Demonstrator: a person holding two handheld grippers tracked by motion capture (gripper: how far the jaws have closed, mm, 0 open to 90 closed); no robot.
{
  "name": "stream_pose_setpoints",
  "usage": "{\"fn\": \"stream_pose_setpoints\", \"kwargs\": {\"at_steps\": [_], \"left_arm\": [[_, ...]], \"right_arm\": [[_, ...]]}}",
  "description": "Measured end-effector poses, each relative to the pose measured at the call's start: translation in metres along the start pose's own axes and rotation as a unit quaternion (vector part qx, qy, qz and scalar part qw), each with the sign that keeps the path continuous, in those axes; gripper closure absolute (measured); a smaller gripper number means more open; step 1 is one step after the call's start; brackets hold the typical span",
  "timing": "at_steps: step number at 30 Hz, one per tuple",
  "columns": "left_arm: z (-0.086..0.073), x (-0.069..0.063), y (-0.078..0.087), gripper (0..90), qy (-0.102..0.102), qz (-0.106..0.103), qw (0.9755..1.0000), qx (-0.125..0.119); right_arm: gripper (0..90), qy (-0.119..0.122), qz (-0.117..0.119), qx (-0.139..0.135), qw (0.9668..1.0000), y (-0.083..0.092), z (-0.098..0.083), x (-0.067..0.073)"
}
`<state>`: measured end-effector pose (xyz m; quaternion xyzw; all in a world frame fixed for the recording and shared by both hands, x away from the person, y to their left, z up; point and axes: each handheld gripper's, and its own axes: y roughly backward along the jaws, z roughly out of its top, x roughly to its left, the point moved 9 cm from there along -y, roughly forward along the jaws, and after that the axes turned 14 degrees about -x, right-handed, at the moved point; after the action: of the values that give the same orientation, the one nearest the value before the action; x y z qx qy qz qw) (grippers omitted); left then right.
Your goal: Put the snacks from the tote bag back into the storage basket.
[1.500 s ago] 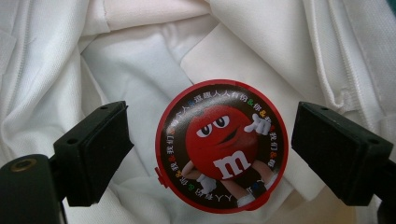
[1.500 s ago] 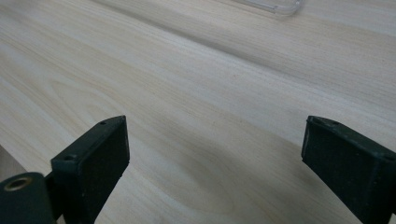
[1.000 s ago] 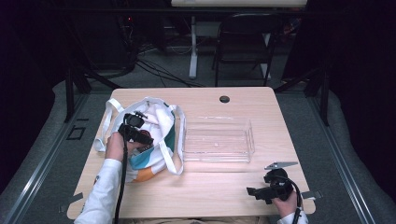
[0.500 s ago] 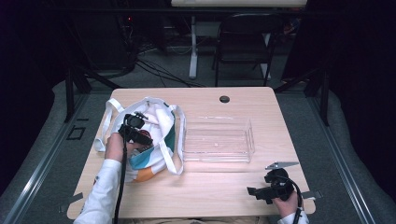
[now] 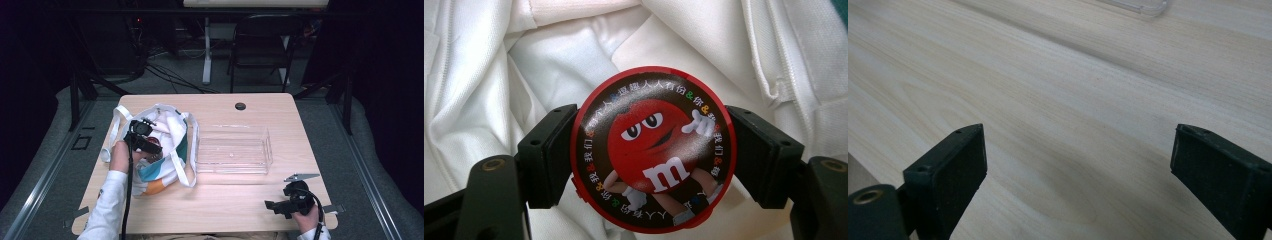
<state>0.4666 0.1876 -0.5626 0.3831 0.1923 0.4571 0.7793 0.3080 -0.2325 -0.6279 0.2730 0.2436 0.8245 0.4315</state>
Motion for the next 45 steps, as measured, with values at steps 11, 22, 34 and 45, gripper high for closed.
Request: {"fn": "stream_pose_setpoints", "kwargs": {"at_steps": [11, 22, 34, 45], "left_arm": [[0.002, 0.003, 0.008, 26.2, 0.002, 0.002, 1.0, -0.003], [0.009, 0.007, 0.021, 26.2, 0.007, 0.004, 0.9999, -0.014], [0.021, 0.01, 0.039, 26.2, -0.002, 0.007, 0.9998, -0.017], [0.031, 0.009, 0.048, 26.2, 0.001, -0.003, 0.9997, -0.026]], "right_arm": [[7.6, 0.001, -0.005, 0.001, 1.0, -0.001, -0.001, 0.0], [4.9, 0.002, -0.007, -0.003, 1.0, 0.0, -0.001, -0.001], [0.0, 0.003, -0.023, -0.011, 0.9997, 0.004, 0.002, -0.007], [0.0, 0.006, -0.027, -0.005, 0.9996, 0.002, 0.0, -0.007]]}}
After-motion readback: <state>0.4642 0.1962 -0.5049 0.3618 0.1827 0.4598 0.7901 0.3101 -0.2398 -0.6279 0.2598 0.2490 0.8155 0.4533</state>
